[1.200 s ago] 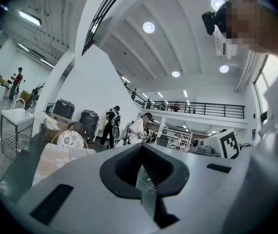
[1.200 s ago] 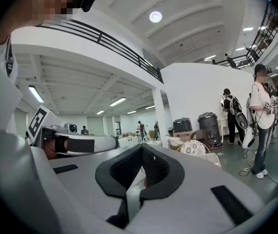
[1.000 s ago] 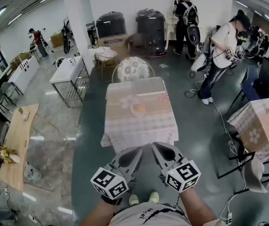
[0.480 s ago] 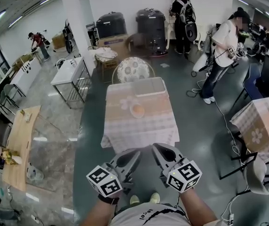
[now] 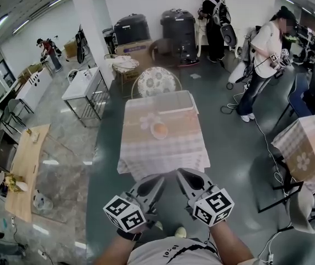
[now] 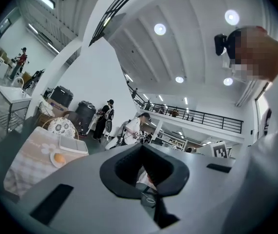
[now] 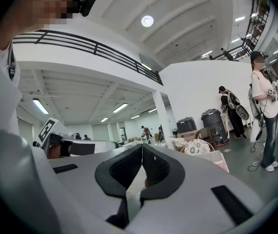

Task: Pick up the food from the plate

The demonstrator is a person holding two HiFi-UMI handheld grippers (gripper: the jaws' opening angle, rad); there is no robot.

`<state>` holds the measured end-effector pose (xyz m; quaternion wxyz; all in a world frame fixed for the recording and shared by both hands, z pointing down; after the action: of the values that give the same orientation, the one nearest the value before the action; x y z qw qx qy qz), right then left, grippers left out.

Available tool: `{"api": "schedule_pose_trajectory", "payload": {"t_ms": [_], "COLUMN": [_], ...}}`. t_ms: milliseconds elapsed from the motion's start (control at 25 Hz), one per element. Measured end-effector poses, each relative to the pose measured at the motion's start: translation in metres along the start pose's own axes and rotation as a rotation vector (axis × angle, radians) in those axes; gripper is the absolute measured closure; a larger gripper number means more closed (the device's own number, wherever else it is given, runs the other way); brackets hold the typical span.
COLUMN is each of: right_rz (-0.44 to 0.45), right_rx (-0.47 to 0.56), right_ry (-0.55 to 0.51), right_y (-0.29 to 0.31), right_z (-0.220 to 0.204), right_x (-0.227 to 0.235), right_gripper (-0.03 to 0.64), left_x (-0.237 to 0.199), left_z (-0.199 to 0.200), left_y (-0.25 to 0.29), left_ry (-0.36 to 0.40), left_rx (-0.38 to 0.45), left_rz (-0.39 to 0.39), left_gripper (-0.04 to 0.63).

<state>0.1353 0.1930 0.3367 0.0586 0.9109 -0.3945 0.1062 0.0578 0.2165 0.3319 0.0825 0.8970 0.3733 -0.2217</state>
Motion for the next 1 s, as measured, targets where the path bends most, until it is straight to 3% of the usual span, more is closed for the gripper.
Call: {"api": "schedule_pose_trajectory", "payload": {"t_ms": [200,600,1000], "right_rz": [0.001,-0.019,-0.032], "right_rx": [-0.008,-0.047,-0.107], "right_ry": [-0.007,-0.013,-0.015], "right_y": [0.005,0.046,0.153], "right_z": [0.0,-0.009,-0.027], "right_x": [0.009,0.034,0.06], "right_gripper": [0.601,0.601,0.601], "left_x": [-0.014,-0.059,-0.162], "left_z": [0.0,0.008,0.034], "left_y": [0.009,0.033,0.058], "left_ry": [0.011,0.043,0.087], "left_rx": [0.001,-0.005,-0.044], "left_rz": [0.072,0.098,0.113], "left_gripper": [0.591,0.591,0.591]}}
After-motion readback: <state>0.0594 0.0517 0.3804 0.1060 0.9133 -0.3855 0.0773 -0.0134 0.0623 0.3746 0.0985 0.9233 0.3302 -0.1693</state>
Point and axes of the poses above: the fingertips, and each gripper's own axes: y forward along the fingers, x to its right, z out of its top, the point moved 2 cm from there along -y, backward along the fingers, and after that the axes turned 1 degree about y, right-handed, at the moved point
